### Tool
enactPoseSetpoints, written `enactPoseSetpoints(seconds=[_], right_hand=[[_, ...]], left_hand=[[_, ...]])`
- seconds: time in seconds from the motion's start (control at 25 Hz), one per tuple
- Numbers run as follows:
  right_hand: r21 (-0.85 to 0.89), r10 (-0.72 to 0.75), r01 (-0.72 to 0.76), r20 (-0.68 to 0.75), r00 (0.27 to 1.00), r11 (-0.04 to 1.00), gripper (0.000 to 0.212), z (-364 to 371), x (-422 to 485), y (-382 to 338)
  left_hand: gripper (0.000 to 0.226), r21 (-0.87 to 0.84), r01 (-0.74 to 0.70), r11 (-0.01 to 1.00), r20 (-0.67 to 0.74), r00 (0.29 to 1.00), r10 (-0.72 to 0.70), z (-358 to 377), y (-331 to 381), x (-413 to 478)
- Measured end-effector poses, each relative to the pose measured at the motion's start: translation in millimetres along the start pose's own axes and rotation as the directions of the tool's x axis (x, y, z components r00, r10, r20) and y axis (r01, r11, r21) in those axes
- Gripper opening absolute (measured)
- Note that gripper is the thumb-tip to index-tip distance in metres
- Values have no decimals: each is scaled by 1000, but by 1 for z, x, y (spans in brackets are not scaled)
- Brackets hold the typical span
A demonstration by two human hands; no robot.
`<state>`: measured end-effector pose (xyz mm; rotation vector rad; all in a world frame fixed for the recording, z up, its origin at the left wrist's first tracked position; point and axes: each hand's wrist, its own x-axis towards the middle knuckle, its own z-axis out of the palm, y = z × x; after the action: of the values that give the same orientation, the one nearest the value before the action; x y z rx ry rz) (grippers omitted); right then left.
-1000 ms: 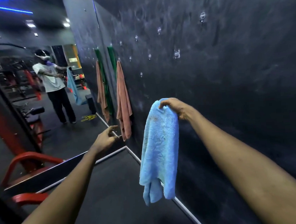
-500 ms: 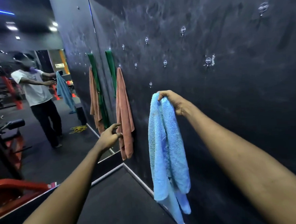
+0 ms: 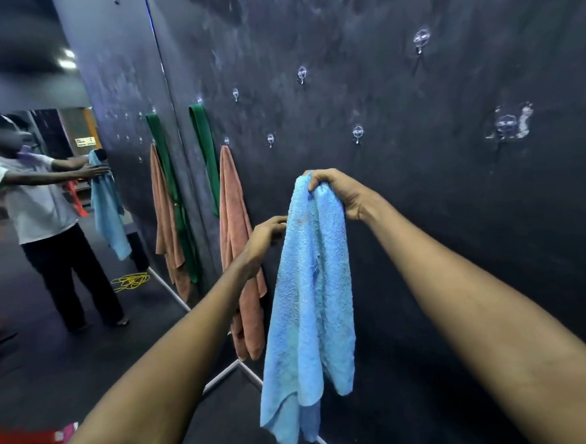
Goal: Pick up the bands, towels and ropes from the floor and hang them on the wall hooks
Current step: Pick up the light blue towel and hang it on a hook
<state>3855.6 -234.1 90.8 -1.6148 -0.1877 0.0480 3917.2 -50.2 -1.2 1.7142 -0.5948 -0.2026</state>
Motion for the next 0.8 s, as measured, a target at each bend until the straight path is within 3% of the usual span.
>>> enactPoseSetpoints(seconds=[0.12,0.24,0.32,0.4,0.48,0.6,0.72,0.8], right_hand=[[-33,-22,22,-10,1000,999,13,-12,50,-8],[-29,-11,9,-71,997,1000,13,-25,85,-10],[-2,-6,6,-126,992,1000,9,-38,101,-6],[-18,47,-51,-174,984,999,32,-49,104,-3],[-203,152,-181,-151,977,962,56,-53,101,1],[-390,291,-297,-77,954,872,60,-44,108,21],[-143,184,-193,-75,980,971,40,-37,129,46],[0,125,-126,-135,983,992,33,-38,135,51]], left_hand=[[10,-237,142,961,94,988,-123,-18,-3,42],[13,-407,145,902,128,987,-100,-34,-4,77],[23,-419,87,904,149,989,-26,-55,-7,103],[30,-343,21,939,157,987,36,-82,-10,129],[26,-261,-64,963,124,987,99,-101,-8,153],[11,-275,-119,954,167,971,169,-100,9,174],[23,-250,-150,957,312,923,226,-96,14,198],[19,-202,-72,977,461,873,160,-104,3,211]])
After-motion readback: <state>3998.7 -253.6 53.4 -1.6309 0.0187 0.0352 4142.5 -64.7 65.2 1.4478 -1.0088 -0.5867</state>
